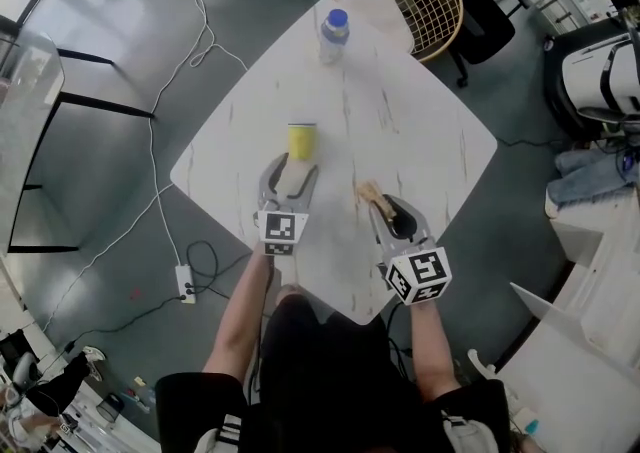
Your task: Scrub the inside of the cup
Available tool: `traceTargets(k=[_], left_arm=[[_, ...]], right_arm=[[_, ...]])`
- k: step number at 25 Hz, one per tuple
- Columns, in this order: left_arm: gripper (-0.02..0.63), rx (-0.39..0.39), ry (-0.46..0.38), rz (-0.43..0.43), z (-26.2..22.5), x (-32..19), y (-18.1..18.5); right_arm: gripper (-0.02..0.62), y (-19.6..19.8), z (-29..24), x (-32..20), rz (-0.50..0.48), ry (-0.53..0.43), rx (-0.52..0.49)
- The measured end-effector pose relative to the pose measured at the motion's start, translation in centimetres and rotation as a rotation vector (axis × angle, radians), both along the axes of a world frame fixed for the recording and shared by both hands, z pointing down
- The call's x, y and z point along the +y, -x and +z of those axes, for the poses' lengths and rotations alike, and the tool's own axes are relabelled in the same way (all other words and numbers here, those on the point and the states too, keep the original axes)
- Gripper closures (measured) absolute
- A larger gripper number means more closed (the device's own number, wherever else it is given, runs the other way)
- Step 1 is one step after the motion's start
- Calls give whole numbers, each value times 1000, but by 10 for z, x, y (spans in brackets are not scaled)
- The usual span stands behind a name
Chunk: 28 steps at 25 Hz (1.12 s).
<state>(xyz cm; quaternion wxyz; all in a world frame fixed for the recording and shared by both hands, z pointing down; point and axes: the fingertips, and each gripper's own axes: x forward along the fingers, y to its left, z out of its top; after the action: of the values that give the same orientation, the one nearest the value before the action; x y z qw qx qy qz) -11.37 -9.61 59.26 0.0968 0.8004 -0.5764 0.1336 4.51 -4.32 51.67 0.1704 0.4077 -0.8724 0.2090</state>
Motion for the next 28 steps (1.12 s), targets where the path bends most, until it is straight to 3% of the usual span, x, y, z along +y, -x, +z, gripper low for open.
traceTargets(k=[16, 28], left_arm=[[484, -19, -119, 57, -102, 54, -9], [586, -12, -191, 115, -151, 98, -14]], right_arm=[[489, -8, -51, 30, 72, -188, 22], [489, -13, -79, 68, 160, -271, -16]])
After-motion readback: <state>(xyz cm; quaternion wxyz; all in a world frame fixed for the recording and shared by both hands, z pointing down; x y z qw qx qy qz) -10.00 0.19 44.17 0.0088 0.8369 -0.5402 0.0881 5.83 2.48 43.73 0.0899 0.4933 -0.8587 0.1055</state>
